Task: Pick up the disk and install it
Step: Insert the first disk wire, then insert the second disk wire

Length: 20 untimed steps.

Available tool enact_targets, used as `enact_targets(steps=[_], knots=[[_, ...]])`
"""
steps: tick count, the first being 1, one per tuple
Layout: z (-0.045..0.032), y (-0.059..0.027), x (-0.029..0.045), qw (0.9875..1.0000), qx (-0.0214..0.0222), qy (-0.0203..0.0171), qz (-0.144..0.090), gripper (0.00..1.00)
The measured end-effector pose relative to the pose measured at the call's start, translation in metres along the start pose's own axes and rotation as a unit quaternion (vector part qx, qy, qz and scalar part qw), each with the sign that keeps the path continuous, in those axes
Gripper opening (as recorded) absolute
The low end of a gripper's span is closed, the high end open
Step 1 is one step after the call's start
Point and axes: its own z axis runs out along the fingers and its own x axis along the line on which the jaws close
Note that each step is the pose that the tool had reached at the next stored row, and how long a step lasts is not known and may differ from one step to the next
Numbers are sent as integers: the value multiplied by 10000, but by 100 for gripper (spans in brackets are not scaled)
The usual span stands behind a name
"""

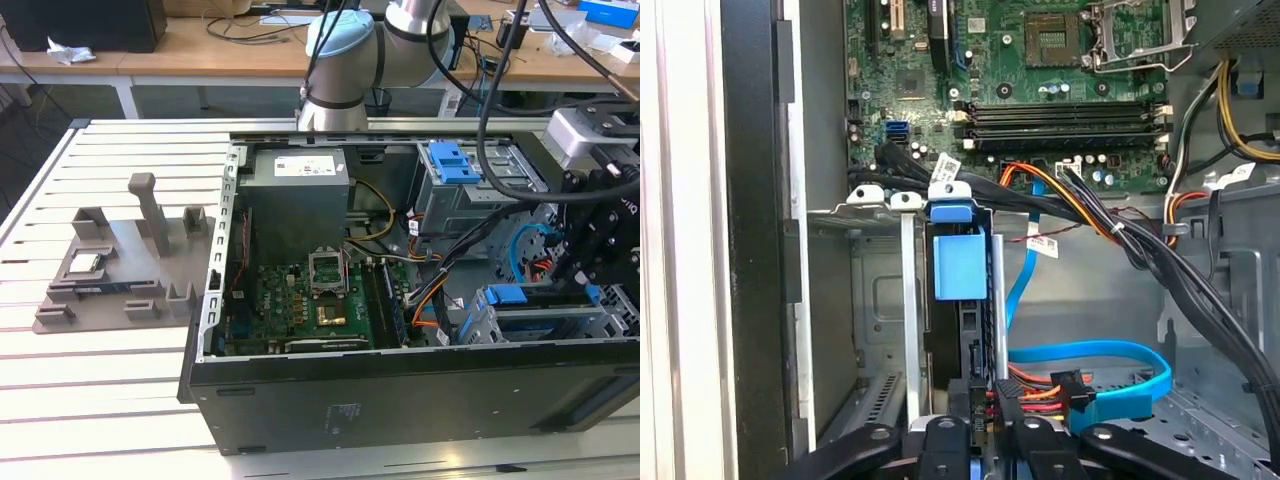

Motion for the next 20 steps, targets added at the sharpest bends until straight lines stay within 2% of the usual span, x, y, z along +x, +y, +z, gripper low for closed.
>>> enact_targets(steps=[2,4,5,7,8,9,19,20], knots=[[-78,1,-3,10000,0,0,0,24],[-226,4,-21,10000,0,0,0,23],[-270,5,-22,10000,0,0,0,11],[-377,7,-27,10000,0,0,0,11],[-466,9,-33,10000,0,0,0,11],[-523,9,-34,10000,0,1,0,11],[-537,10,-33,10000,0,0,0,11],[-537,10,-33,10000,0,0,0,17]])
